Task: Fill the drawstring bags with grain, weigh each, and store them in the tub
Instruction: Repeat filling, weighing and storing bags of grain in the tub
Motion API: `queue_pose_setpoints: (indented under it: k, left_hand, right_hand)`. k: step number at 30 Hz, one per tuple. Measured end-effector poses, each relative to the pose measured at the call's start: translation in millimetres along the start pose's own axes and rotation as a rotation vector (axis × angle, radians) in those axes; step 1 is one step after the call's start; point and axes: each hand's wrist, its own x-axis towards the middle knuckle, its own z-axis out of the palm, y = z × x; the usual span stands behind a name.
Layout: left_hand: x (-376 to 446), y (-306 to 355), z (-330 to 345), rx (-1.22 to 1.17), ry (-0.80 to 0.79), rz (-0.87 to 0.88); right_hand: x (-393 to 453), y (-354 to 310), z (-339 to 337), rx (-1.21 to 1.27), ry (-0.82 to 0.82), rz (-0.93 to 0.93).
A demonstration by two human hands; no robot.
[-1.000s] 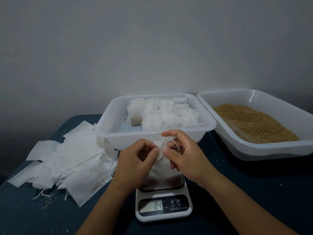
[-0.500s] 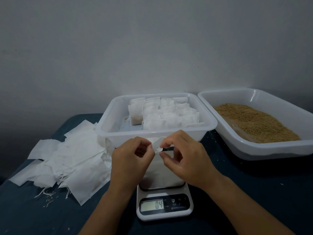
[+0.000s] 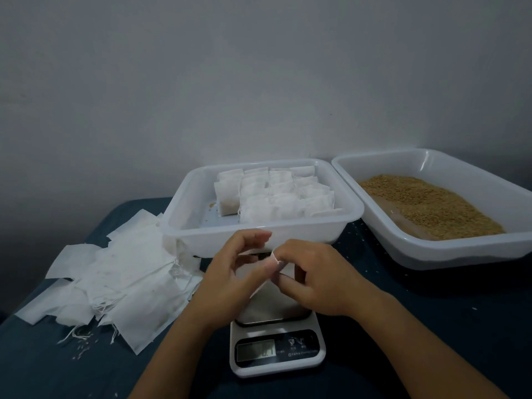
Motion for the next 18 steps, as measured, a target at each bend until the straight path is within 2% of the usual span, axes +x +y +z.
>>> queue_pose_setpoints:
  k: [2, 4, 9, 11, 14, 18]
  left_hand:
    - [-0.4, 2.4, -3.5, -0.023, -0.217, -0.056]
    - [1.1, 4.2, -5.6, -0.066, -0.336, -0.103]
    - [11.2, 20.1, -8.2, -0.129, -0.415, -0.171]
    - [19.3, 29.8, -9.0, -0.085, -0.466, -0.186]
    - [34.3, 44.6, -5.7, -0.019, -0.567, -0.155]
    - [44.1, 53.3, 6.9, -0.044, -0.669, -0.097]
  right_hand:
    - [-0.4, 1.8, -1.3, 0.092, -0.02, 0.005]
    - [-1.6, 2.0, -3.7, 0.174, -0.028, 0.015]
    - [-4.2, -2.6, -17.3, 0.263, -0.06, 0.032]
    - [-5.5, -4.5, -26.5, 0.278, -0.078, 0.034]
    - [-8.1, -5.1, -40.9, 0.29, -0.09, 0.042]
    - [-11.5, -4.1, -53.2, 0.316, -0.01, 0.031]
